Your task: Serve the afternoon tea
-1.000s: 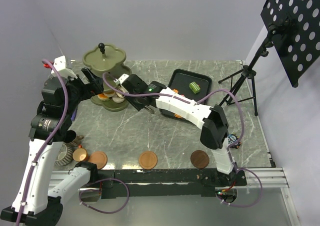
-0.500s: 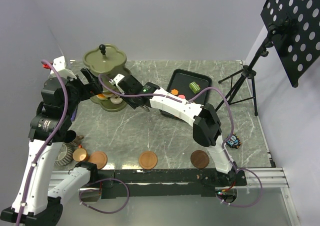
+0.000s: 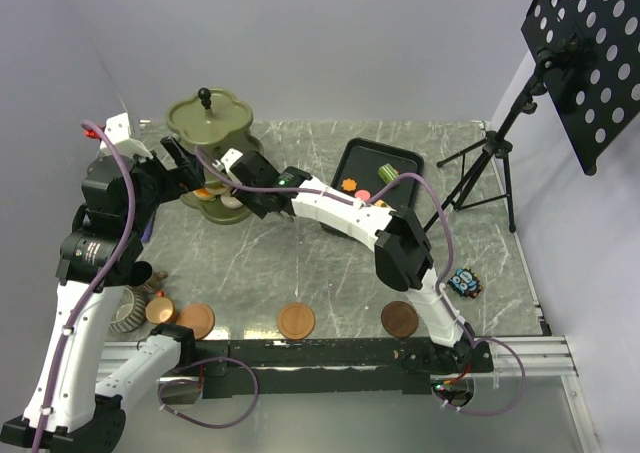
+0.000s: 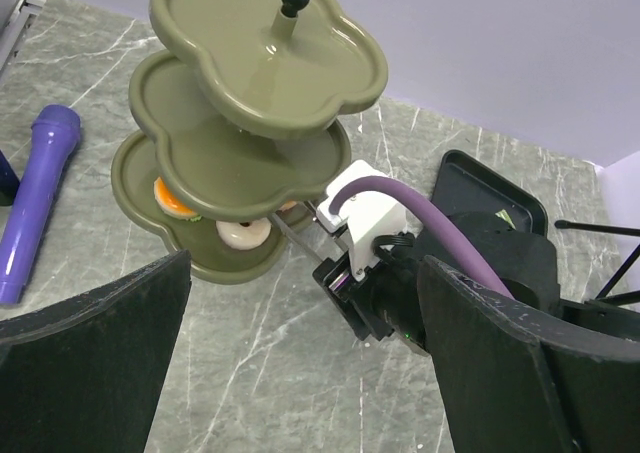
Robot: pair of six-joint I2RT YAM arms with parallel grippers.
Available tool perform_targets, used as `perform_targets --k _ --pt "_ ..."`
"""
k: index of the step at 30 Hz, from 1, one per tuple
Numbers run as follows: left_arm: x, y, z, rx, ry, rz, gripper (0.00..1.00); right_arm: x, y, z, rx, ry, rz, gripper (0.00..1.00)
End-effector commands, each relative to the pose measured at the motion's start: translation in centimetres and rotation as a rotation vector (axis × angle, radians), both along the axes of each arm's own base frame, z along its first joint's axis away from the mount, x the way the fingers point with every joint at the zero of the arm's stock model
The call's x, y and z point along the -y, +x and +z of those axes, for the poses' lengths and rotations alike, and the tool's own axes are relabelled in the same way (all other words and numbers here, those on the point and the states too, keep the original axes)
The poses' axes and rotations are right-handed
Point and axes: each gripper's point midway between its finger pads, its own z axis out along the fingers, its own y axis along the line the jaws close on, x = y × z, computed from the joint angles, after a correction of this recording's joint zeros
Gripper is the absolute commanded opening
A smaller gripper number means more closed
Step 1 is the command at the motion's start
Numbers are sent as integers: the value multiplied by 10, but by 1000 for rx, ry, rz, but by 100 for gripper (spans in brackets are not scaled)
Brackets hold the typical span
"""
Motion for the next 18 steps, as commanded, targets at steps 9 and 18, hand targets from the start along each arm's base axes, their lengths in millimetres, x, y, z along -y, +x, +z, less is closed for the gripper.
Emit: perform_targets --k 9,18 --pt "-1 -4 24 71 -1 -2 100 -5 7 34 72 54 -6 68" --pt "-2 -5 22 68 0 -1 100 -1 3 50 107 72 -14 72"
